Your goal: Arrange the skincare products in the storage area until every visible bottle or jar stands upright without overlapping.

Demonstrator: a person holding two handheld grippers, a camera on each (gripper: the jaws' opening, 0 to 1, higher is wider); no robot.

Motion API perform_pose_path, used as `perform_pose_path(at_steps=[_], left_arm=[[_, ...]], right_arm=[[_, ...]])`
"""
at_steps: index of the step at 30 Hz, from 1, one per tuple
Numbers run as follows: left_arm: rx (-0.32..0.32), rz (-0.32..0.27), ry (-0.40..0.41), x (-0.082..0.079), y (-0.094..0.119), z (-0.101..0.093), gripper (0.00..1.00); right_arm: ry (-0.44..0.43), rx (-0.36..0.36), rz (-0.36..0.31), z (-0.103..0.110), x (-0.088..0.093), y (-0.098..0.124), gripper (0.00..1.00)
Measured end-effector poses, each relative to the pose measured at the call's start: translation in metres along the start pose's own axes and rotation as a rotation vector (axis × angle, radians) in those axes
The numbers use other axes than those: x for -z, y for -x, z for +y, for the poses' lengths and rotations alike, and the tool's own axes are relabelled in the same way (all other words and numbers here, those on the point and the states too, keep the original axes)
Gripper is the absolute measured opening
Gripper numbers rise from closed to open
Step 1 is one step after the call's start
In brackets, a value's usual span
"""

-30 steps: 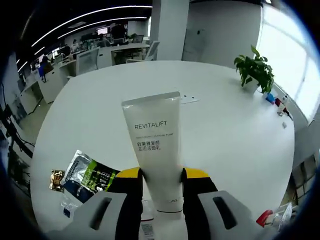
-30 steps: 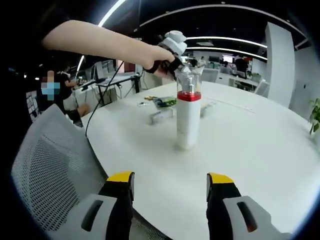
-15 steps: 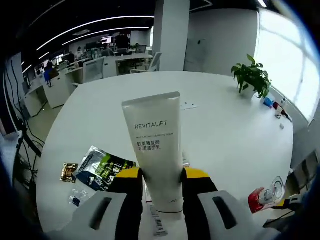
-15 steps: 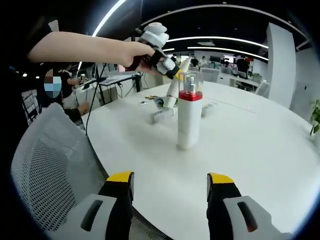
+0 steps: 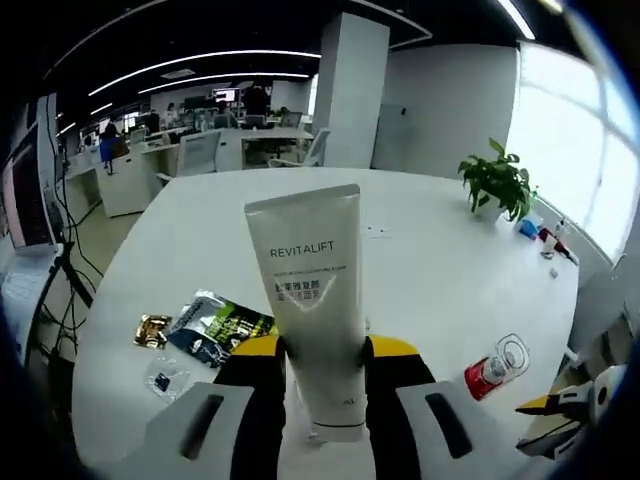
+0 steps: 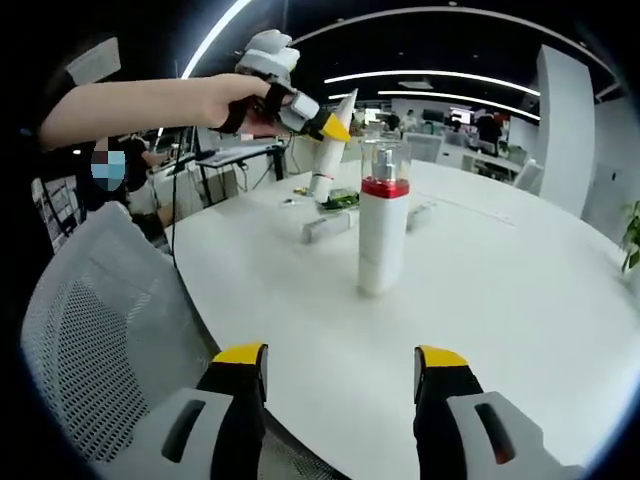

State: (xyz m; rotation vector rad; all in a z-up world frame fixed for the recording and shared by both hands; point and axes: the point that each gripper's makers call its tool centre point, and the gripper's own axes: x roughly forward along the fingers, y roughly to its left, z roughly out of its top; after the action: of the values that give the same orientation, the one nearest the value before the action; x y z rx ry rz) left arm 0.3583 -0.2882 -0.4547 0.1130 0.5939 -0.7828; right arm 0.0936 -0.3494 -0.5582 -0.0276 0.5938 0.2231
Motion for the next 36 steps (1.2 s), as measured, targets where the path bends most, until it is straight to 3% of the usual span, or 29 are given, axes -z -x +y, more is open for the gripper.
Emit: perform_pose_path(at_steps=[10, 19, 28, 36], left_arm=[[0.013, -0.044, 0.0, 0.006, 0.028, -0.002, 0.25], [0.045, -0.075, 0.001, 0.026, 0.057, -0.021, 0.25], [0.063, -0.084, 0.013, 0.045, 0.071, -0.026, 0.25], [0.079, -0.106, -0.018, 0.047, 0.081, -0.03, 0.25]], right_arm=[[-0.001, 0.01, 0.0, -0.001, -0.001, 0.002, 0.64], [0.001, 0.016, -0.007, -0.001, -0.004, 0.003, 0.63], [0.004, 0.024, -0.019, -0.001, -0.008, 0.005, 0.63], [-0.007, 0.037, -0.059, -0.005, -0.017, 0.009, 0.65]])
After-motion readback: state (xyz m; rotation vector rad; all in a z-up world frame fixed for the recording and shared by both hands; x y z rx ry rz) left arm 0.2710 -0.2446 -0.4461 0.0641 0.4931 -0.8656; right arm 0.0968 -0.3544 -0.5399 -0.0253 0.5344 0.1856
